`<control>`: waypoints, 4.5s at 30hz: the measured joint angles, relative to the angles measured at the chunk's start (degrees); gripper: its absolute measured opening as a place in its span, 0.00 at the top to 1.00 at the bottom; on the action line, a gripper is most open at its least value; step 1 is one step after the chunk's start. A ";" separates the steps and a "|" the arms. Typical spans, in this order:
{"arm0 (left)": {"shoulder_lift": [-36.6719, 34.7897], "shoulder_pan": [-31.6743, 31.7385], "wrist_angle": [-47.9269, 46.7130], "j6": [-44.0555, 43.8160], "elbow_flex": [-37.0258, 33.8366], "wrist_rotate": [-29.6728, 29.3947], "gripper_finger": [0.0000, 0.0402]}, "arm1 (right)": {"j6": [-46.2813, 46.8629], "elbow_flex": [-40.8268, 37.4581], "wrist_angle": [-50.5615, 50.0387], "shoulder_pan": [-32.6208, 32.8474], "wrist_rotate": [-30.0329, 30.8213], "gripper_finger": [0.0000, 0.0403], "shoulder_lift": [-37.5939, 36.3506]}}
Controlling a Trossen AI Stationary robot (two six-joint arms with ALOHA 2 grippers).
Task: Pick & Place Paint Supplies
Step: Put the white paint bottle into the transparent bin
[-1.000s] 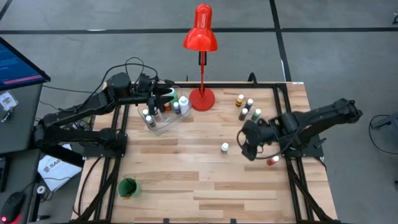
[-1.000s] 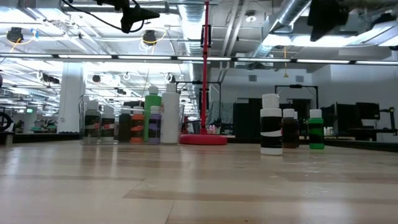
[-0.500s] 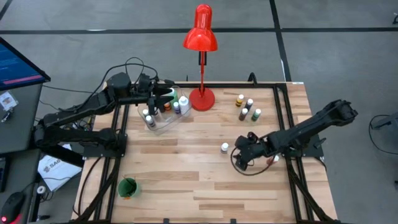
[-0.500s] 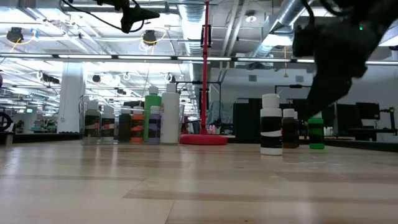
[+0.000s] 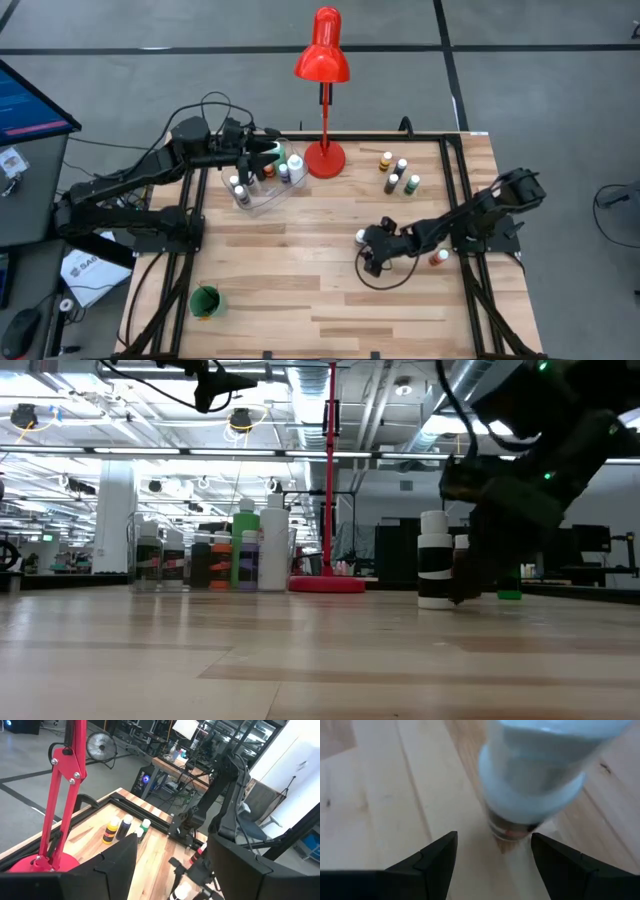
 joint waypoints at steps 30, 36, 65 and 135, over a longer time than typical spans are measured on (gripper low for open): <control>0.00 -0.01 0.32 -0.55 0.00 -0.01 0.42 | -6.92 0.93 10.14 -8.06 -8.65 0.74 3.06; 1.09 -1.89 0.14 -0.32 0.04 -0.04 0.42 | -8.12 5.83 10.15 -8.32 -17.54 0.70 3.06; -1.89 -9.03 0.60 -1.75 0.02 6.62 0.42 | -43.09 39.89 -11.58 -17.10 -22.29 0.70 25.51; -0.88 -10.04 -5.25 9.55 0.00 1.75 0.42 | -38.46 46.96 -34.36 -21.49 -21.46 0.30 2.93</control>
